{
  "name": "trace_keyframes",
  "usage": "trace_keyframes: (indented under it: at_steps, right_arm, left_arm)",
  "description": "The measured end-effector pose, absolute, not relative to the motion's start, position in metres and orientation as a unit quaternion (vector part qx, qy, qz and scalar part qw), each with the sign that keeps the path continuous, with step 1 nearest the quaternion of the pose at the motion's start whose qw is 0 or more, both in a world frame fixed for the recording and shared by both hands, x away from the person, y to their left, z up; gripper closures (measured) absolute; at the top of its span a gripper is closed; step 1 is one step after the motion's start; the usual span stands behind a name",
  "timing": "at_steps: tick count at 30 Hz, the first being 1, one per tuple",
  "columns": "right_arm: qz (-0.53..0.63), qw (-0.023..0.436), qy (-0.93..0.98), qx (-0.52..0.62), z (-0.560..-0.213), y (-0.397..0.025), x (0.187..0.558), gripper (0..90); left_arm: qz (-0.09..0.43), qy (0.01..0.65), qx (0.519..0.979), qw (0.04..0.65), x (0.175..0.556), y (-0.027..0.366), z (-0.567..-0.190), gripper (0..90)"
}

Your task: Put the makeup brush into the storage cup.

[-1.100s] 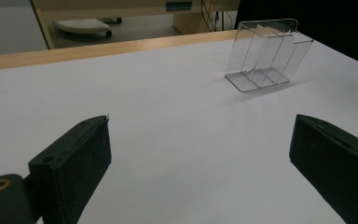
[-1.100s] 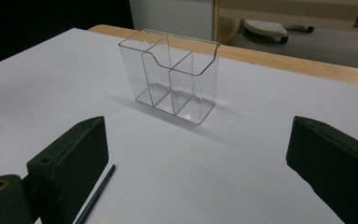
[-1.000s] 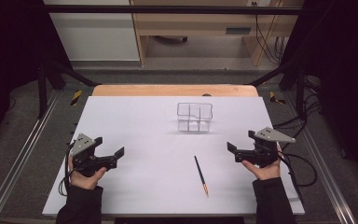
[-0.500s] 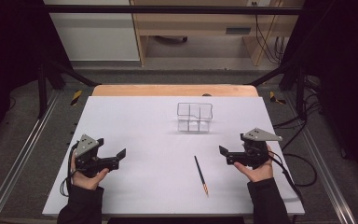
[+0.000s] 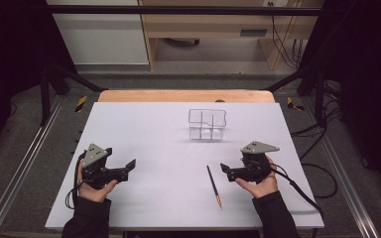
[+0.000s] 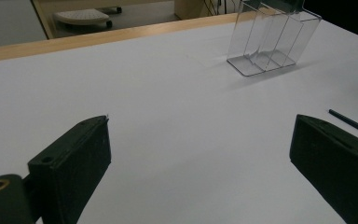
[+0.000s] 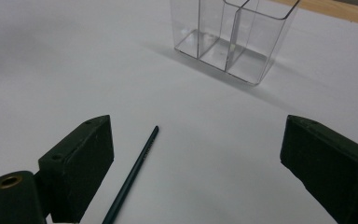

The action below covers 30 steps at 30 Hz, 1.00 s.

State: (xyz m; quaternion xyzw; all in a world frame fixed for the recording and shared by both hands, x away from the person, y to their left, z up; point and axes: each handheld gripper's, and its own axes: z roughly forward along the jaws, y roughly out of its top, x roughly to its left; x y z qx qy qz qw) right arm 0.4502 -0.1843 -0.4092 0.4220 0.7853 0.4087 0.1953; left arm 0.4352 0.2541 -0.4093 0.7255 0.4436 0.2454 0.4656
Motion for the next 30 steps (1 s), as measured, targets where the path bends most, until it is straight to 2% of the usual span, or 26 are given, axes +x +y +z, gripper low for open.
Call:
trace_keyframes:
  at_steps: [30]
  right_arm:
    - [0.359, 0.150, 0.825, 0.409, -0.442, -0.150, 0.451, 17.0]
  left_arm:
    - [0.245, 0.438, 0.731, 0.462, 0.435, 0.251, -0.410, 4.3]
